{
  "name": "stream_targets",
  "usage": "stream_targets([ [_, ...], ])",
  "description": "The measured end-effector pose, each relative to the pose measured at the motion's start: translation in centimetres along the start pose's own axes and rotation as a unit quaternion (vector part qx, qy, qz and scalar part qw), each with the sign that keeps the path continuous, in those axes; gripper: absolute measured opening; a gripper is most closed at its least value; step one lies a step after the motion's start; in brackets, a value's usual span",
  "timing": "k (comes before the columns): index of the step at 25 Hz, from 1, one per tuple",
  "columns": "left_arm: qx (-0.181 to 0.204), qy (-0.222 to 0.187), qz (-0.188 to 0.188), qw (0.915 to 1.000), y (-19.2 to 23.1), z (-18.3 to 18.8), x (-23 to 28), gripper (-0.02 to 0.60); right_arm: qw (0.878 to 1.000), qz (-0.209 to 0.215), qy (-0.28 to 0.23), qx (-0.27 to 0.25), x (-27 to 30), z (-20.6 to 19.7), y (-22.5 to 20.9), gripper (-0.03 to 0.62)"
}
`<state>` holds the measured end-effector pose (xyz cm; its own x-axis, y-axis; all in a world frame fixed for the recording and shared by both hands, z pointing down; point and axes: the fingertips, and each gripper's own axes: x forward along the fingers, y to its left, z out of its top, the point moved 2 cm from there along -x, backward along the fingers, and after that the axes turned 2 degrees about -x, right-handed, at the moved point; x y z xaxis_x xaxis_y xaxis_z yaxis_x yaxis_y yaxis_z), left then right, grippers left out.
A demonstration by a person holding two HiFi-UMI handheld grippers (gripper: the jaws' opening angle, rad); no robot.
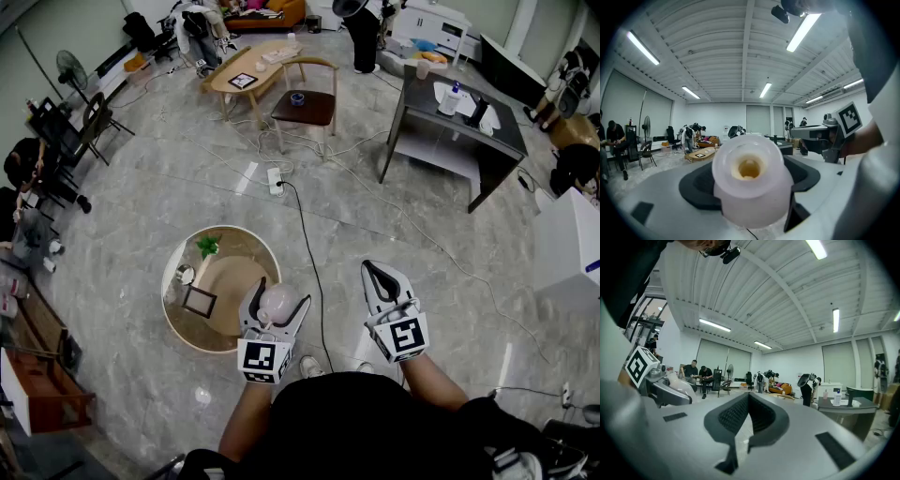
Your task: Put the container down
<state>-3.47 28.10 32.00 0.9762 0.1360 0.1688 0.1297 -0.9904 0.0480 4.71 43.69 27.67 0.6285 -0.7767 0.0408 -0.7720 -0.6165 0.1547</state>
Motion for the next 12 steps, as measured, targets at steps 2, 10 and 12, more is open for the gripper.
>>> stream_targets([
  [2, -0.002, -0.002, -0.003, 1.0000, 0.7, 0.0, -0.2, 0.410, 1.000, 0.001, -0.001, -0.001, 0.6, 0.1, 0.7, -0.002],
  [10, -0.003, -0.009, -0.014, 0.9999, 3.7, -0.1, -1.3, 0.410, 1.000, -0.003, 0.012, 0.000, 1.6, -0.2, 3.8, -0.002],
  [12, -0.005, -0.009, -0.013, 0.9999, 4.3, -0.2, -1.3, 0.410, 1.000, -0.002, 0.010, -0.004, 2.2, -0.2, 4.0, -0.002],
])
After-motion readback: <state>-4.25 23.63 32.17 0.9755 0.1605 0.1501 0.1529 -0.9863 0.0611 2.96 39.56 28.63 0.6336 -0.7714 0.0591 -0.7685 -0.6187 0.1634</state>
